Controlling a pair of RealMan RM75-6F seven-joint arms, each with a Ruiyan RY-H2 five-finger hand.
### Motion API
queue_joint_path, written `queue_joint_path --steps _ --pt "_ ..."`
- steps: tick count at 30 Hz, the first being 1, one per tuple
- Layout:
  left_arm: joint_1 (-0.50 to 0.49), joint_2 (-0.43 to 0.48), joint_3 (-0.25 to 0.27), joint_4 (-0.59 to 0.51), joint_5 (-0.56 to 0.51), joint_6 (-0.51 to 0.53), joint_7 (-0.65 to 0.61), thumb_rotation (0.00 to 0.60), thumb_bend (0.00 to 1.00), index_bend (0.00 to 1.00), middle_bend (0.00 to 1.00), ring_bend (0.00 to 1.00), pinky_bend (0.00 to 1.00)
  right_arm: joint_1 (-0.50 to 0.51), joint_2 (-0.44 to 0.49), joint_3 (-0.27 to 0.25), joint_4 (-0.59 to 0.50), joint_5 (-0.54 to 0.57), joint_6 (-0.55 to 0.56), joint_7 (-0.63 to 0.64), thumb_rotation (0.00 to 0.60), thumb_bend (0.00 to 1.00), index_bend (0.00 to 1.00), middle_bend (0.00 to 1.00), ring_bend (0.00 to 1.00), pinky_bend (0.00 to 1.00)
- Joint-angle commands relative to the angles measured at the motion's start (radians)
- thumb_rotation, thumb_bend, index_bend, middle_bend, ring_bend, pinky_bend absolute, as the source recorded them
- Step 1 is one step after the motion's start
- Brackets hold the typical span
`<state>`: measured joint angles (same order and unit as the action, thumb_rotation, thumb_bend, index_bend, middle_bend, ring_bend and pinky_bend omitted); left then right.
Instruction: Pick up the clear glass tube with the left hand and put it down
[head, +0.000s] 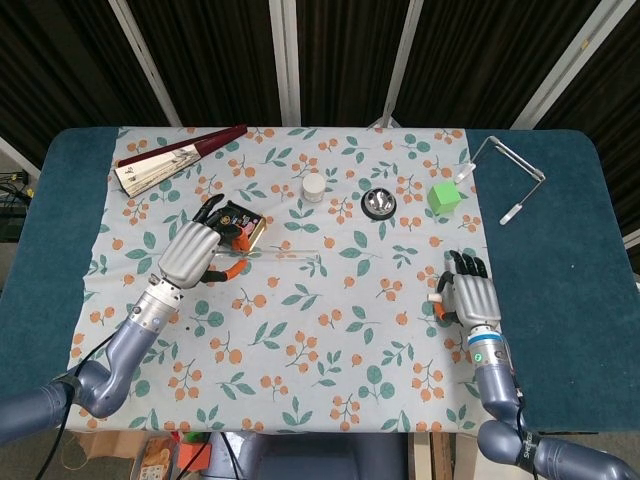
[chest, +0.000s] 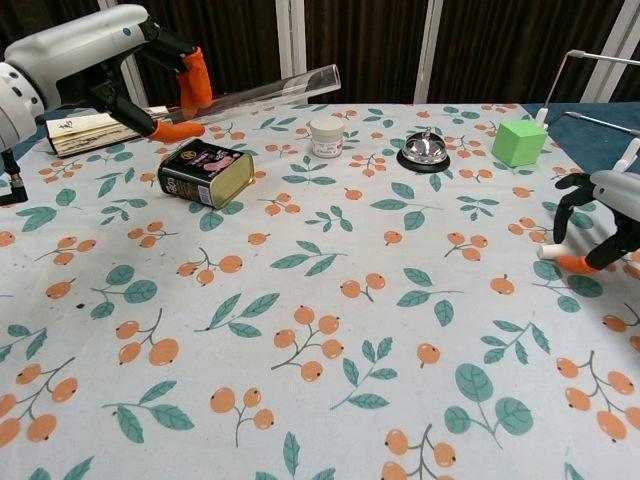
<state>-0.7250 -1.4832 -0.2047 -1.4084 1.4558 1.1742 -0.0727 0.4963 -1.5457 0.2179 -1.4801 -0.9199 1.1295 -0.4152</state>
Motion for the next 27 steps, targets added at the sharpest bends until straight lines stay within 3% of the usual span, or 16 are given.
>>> queue_joint_path --steps 1,11,20,25,27 --pt "0.002 0.002 0.0 0.0 -0.001 0.002 -0.001 0.6 0.63 0.65 0.69 0.2 0.05 0.001 -0.001 -0.001 0.001 0.0 0.0 0.0 0.6 0.36 0.53 0.1 0.0 0.04" --pt "0.004 0.004 0.002 0.003 -0.001 0.005 -0.007 0.6 0.63 0.65 0.69 0.2 0.05 0.005 -0.011 -0.008 0.014 0.011 -0.005 -0.014 0.6 0.39 0.53 0.1 0.0 0.04" --pt "0.004 0.004 0.003 0.005 0.002 0.008 -0.01 0.6 0.63 0.65 0.69 0.2 0.05 0.004 -0.005 -0.006 0.001 -0.012 0.014 -0.006 0.6 0.45 0.59 0.12 0.0 0.07" --pt "0.001 -0.004 0.002 -0.001 0.005 0.011 -0.011 0.6 0.63 0.65 0.69 0.2 0.05 0.009 0.019 0.004 -0.034 -0.078 0.048 0.008 0.6 0.46 0.6 0.13 0.01 0.07" --pt "-0.002 -0.012 0.003 -0.002 0.006 0.009 -0.009 0.6 0.63 0.65 0.69 0.2 0.05 0.017 0.031 0.001 -0.029 -0.152 0.076 0.013 0.6 0.45 0.6 0.14 0.02 0.08"
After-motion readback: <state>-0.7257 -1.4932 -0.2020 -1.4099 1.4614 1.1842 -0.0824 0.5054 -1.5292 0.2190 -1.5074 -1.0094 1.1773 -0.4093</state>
